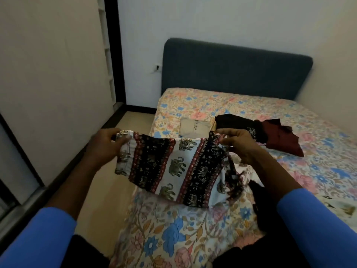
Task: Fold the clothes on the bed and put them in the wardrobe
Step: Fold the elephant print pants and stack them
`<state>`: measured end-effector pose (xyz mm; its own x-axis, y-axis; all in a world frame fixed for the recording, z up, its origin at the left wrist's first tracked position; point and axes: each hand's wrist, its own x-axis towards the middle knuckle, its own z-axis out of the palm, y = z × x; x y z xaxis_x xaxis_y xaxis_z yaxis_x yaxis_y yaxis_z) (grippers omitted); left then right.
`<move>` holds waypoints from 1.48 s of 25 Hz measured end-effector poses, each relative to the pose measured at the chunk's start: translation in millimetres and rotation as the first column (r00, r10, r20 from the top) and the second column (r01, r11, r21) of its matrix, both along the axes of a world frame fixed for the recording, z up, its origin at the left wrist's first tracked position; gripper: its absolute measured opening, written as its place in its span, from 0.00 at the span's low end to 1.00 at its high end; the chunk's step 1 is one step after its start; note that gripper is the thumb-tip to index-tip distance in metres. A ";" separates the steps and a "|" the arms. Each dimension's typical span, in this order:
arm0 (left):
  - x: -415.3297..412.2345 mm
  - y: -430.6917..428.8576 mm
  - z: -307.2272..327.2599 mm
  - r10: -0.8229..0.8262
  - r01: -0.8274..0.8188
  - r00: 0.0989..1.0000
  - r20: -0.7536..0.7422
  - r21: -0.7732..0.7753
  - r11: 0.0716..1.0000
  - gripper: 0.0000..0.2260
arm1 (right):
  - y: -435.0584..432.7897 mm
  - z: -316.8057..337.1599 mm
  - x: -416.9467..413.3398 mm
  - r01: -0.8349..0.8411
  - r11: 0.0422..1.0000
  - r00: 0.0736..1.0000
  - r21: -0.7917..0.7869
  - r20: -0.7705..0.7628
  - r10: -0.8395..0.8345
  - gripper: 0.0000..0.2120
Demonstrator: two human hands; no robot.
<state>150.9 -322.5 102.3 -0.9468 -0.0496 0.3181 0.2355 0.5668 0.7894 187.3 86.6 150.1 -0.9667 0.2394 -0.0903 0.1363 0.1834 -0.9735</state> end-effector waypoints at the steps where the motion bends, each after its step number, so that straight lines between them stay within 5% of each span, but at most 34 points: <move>1: 2.1 6.3 23.5 0.033 -0.032 0.999 -0.014 0.057 0.998 0.16 | 4.1 10.5 3.9 0.018 0.999 1.000 0.043 -0.022 -0.017 0.15; 2: 5.9 16.5 49.5 0.071 -0.066 0.996 -0.052 0.103 0.992 0.15 | 8.5 24.0 9.0 0.056 0.998 0.996 0.022 -0.068 -0.054 0.14; 6: 19.5 61.6 124.0 0.176 -0.121 0.965 -0.193 0.267 0.956 0.09 | 13.4 56.5 24.7 0.060 0.859 0.949 -0.509 -0.239 -0.208 0.11; 9: 30.2 85.5 153.6 0.236 -0.169 0.940 -0.245 0.264 0.949 0.10 | 5.3 46.8 39.5 0.002 0.995 1.000 -0.100 -0.012 -0.003 0.11; 11: 32.7 92.3 165.1 0.291 -0.251 0.925 -0.245 0.181 0.951 0.12 | 9.6 46.4 39.4 0.129 0.991 0.990 -0.026 -0.057 -0.130 0.10; 13: 30.1 94.1 171.6 0.336 -0.313 0.927 -0.166 0.153 0.937 0.13 | 16.3 66.7 34.6 0.340 0.902 0.907 -0.265 -0.160 -0.389 0.11; 16: 30.1 111.6 186.9 0.264 -0.243 0.965 0.001 0.396 0.886 0.13 | 14.1 109.2 28.4 0.432 0.659 0.761 -0.616 -0.143 -0.633 0.14; 19: 49.9 156.4 232.5 0.308 -0.227 0.941 -0.138 0.416 0.881 0.15 | 20.7 169.9 46.8 0.523 0.577 0.509 -0.627 -0.313 -0.802 0.14; 22: 83.3 199.6 294.5 0.420 -0.294 0.798 -0.432 0.328 0.898 0.19 | 48.5 251.6 88.2 0.527 0.580 0.185 -0.621 -0.582 -0.792 0.14; 25: 102.6 226.7 351.3 0.404 -0.183 0.691 -0.600 0.396 0.900 0.22 | 78.8 338.5 133.4 0.551 0.582 -0.243 -0.598 -0.782 -0.574 0.14; 28: 95.1 232.1 375.5 0.301 0.073 0.690 -0.658 0.477 0.876 0.22 | 94.7 403.2 151.8 0.566 0.623 -0.450 -0.540 -0.836 -0.316 0.12; 30: 85.0 229.0 371.2 0.266 0.123 0.707 -0.655 0.484 0.866 0.21 | 96.5 415.6 140.0 0.616 0.616 -0.444 -0.492 -0.862 -0.244 0.09; 32: 69.6 219.7 345.2 0.234 0.095 0.778 -0.583 0.477 0.874 0.22 | 98.7 389.3 103.4 0.695 0.600 -0.341 -0.397 -0.916 -0.212 0.09; 37: 2.5 178.5 186.3 -0.044 0.136 0.975 -0.220 0.422 0.896 0.22 | 119.2 176.1 -32.6 0.711 0.701 0.232 -0.055 -0.923 -0.307 0.14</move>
